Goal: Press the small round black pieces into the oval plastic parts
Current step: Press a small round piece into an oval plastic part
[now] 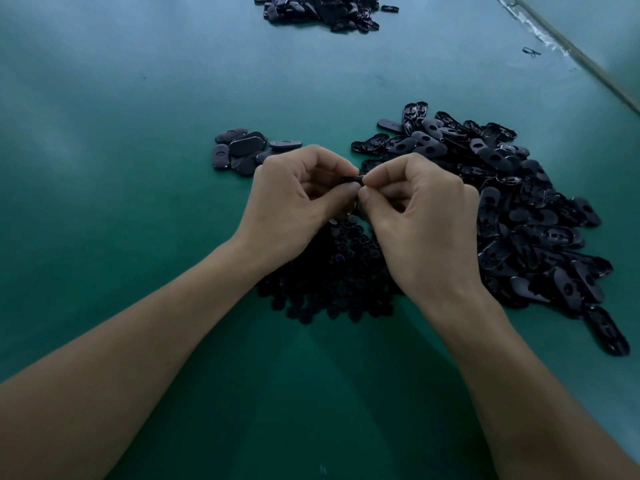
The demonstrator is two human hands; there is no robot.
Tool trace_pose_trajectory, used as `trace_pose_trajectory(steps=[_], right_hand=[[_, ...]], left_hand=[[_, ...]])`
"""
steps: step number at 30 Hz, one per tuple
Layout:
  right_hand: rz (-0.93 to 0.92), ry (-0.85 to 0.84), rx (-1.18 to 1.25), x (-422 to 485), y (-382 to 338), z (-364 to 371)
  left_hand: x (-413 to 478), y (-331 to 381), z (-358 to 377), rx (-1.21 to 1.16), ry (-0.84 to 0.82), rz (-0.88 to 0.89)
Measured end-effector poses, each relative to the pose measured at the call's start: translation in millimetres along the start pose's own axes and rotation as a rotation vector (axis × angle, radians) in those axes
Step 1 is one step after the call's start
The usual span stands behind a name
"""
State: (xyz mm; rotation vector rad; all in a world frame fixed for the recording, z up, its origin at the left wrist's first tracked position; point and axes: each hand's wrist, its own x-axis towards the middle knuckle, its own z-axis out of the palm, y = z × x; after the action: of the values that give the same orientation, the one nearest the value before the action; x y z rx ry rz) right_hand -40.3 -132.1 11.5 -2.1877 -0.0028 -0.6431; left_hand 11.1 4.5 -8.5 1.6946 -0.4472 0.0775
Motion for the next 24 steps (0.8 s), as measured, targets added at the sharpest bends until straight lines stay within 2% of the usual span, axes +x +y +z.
trace_pose_trajectory(steps=[9,12,15,20,24], right_hand=[[0.024,0.006,0.052,5,7,-4],[0.060,-0.049,0.057,8,13,-7],[0.114,-0.126,0.183,11,17,-10],[0.141,-0.140,0.286,12,20,-13],[0.130,-0.154,0.273,12,21,-12]], left_hand=[[3,-4,-2,-0.078,-0.020,-0.026],[3,-6,-2,-0.144,-0.060,-0.038],[3,-7,-4,-0.174,-0.086,-0.038],[4,-7,-5,-0.196,-0.096,-0.051],[4,-6,-5,-0.212,-0.097,-0.063]])
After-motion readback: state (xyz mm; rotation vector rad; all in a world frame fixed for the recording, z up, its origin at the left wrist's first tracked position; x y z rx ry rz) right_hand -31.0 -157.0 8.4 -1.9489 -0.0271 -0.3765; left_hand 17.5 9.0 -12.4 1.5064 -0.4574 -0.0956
